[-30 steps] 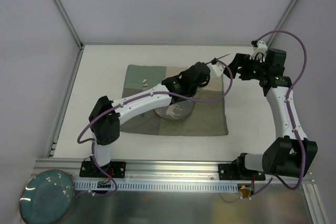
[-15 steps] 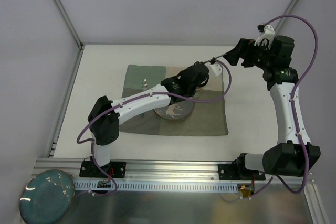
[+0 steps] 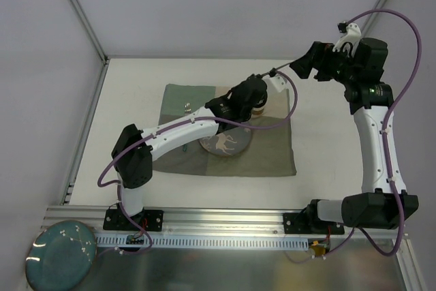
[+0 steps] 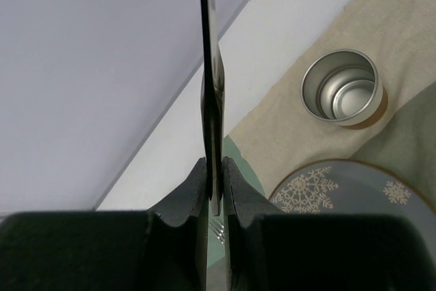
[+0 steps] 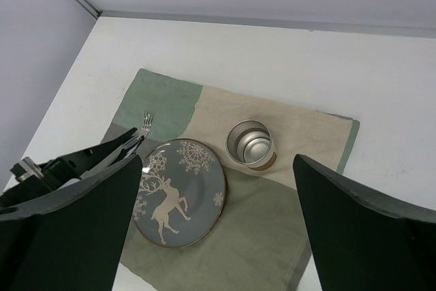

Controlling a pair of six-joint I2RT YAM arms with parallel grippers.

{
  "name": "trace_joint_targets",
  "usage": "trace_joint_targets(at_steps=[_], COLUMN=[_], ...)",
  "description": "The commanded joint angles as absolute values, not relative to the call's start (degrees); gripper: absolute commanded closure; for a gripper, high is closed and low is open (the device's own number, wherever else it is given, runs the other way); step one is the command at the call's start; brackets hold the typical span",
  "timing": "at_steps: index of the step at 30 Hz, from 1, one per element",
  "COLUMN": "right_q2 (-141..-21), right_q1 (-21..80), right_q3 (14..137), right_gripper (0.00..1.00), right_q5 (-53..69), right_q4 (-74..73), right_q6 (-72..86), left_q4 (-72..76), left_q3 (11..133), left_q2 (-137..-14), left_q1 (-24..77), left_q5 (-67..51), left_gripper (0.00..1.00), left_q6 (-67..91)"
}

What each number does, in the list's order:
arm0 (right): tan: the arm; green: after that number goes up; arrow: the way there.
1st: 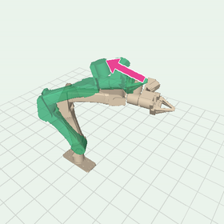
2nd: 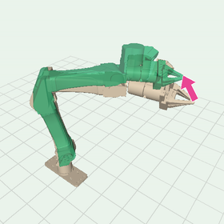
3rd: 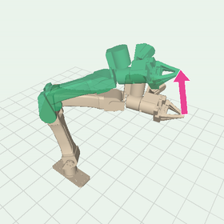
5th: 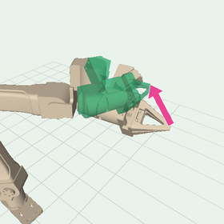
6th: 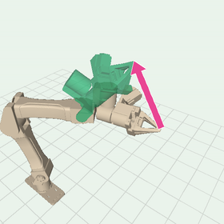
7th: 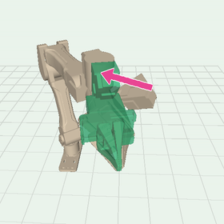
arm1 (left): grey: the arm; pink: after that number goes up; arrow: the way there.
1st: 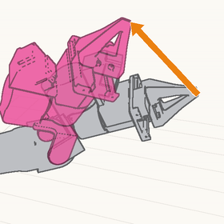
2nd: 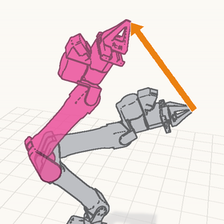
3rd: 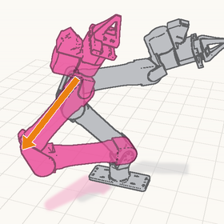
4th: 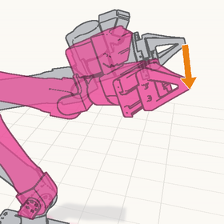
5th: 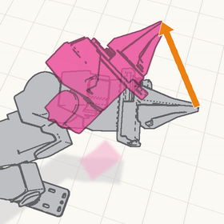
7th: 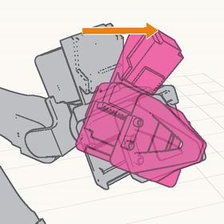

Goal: Set the dinner table for one person

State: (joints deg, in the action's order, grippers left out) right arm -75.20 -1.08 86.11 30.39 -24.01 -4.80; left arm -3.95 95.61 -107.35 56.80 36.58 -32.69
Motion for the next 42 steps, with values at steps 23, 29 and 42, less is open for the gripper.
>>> trace_joint_targets(at_steps=[23, 29, 42], right_q2=[-77.2, -78.2, -79.8], right_q1=[9.0, 10.6, 12.0], right_q3=[88.9, 88.2, 85.6], right_gripper=[0.09, 0.13, 0.19], right_q5=[27.5, 25.8, 24.0], right_q4=[-20.9, -18.8, -14.6], right_q6=[0.7, 0.4, 2.6], left_q4=[1.5, 1.5, 0.8], left_q3=[96.3, 96.5, 99.5], left_q2=[-102.6, -102.1, -102.0], left_q1=[53.2, 53.2, 53.8], left_q5=[36.8, 37.1, 37.2], left_gripper=[1.0, 1.0, 1.0], left_q6=[-34.3, -34.3, -33.1])
